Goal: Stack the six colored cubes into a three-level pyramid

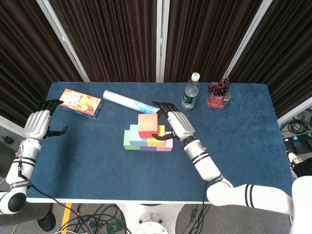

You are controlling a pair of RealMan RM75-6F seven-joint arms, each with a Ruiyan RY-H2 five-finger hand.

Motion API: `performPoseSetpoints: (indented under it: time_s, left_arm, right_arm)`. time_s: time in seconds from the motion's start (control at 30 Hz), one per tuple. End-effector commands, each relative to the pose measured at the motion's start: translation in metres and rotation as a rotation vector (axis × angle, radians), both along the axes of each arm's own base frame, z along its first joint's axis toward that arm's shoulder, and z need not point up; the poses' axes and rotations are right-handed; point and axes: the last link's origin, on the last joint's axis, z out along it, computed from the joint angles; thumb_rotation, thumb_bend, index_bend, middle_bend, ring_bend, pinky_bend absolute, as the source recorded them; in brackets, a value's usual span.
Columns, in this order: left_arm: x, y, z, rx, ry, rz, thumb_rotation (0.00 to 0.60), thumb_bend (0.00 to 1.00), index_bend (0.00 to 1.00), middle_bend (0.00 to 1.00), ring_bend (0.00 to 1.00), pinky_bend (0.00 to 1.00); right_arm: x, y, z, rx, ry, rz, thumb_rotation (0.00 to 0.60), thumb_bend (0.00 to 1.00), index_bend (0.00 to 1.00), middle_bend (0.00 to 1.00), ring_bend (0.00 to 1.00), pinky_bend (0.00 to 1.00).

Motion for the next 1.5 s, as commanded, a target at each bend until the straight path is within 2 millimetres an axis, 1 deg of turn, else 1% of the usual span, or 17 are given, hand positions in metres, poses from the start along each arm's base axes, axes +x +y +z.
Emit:
performPoseSetpoints:
  time_s: [0.03,0.63,0.83,1.5]
  left_arm:
    - [0.0,0.0,-0.001,-0.002,-0.002,0.0,0.6,0.26,0.14,0.1,0.01,0.03]
    - [-0.002,-0.003,0.001,0.0,-0.013,-0.002,0.6,0.26,0.14,0.1,0.01,0.03]
    - [-0.003,0.0,0.0,-0.003,-0.015,0.0,0.6,0.26,0.14,0.1,0.01,0.03]
    - [-0.004,0.001,0.0,-0.002,-0.021,0.002,0.6,0.26,0.14,0.1,0.01,0.03]
  right_arm:
    - [0.002,0.004,-0.006,0.002,-0.002,-0.009,0.6,0.12,0.1,0.43,0.06,0.0]
    - [0.0,0.013,-0.019,-0.048,-0.003,-0.023,0.6,0.12,0.1,0.41,0.06,0.0]
    - [-0.001,0.014,-0.02,-0.044,0.0,-0.021,0.6,0.12,0.1,0.41,0.06,0.0]
    - [-0.003,0.012,-0.026,-0.025,-0.002,-0.026,0.6,0.12,0.1,0.4,0.06,0.0]
